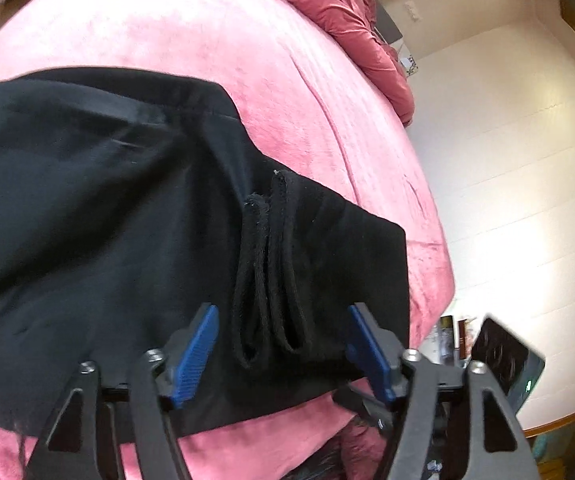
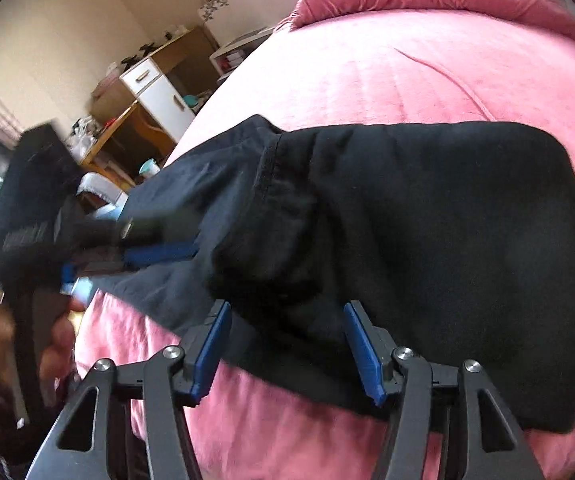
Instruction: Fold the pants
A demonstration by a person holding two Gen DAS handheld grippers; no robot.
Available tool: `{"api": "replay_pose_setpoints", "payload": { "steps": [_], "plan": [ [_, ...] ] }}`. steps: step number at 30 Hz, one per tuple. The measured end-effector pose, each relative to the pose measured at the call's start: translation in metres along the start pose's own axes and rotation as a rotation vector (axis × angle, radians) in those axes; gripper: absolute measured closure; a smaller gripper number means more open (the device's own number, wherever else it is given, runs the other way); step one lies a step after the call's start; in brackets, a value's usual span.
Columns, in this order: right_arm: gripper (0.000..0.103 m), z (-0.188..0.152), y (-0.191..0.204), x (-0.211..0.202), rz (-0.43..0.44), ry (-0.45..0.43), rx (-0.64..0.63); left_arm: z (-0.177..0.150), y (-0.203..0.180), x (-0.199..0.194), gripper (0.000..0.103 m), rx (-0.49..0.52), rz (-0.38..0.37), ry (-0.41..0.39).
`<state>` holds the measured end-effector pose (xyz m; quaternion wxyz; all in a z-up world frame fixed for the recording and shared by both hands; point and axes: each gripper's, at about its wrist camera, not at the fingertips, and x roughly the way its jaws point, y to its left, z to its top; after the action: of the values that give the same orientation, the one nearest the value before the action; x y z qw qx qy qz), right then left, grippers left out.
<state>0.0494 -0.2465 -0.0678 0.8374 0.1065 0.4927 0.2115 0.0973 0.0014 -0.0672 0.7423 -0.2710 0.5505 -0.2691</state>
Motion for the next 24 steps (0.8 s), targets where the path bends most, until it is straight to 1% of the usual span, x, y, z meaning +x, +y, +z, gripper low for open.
{"api": "replay_pose_setpoints", "payload": {
  "steps": [3, 6, 8, 9, 10, 12, 15, 17, 20, 23, 24],
  "plan": [
    [0.043, -0.015, -0.011, -0.019, -0.027, -0.016, 0.034, 0.006, -0.001, 0.013, 0.031, -0.022, -0.001, 0.029],
    [0.043, -0.032, -0.035, -0.05, -0.07, -0.048, 0.099, 0.01, -0.003, 0.03, 0.033, -0.019, 0.039, 0.063],
    [0.043, -0.045, -0.051, -0.07, -0.12, -0.075, 0.151, 0.008, -0.006, 0.039, 0.036, -0.019, 0.027, 0.095],
    [0.043, -0.045, -0.057, -0.075, -0.138, -0.083, 0.171, 0.006, -0.012, 0.046, 0.044, -0.005, 0.028, 0.102],
    [0.043, -0.051, -0.064, -0.082, -0.163, -0.091, 0.191, 0.006, -0.015, 0.049, 0.049, 0.013, 0.033, 0.104],
    [0.043, -0.063, -0.082, -0.095, -0.219, -0.088, 0.228, 0.005, -0.025, 0.057, 0.068, 0.051, 0.051, 0.108],
    [0.043, -0.075, -0.1, -0.094, -0.295, -0.045, 0.275, 0.005, -0.035, 0.057, 0.08, 0.075, 0.046, 0.084],
    [0.043, -0.075, -0.102, -0.086, -0.295, -0.033, 0.294, 0.007, -0.039, 0.05, 0.084, 0.08, 0.016, 0.067],
    [0.043, -0.071, -0.101, -0.075, -0.315, -0.018, 0.279, 0.012, -0.053, 0.032, 0.086, 0.088, -0.054, 0.033],
    [0.041, -0.063, -0.101, -0.068, -0.346, -0.021, 0.261, 0.016, -0.073, 0.009, 0.088, 0.114, -0.161, -0.011],
    [0.041, -0.06, -0.101, -0.064, -0.356, -0.019, 0.256, 0.017, -0.076, 0.002, 0.088, 0.121, -0.178, -0.019]
  ]
}}
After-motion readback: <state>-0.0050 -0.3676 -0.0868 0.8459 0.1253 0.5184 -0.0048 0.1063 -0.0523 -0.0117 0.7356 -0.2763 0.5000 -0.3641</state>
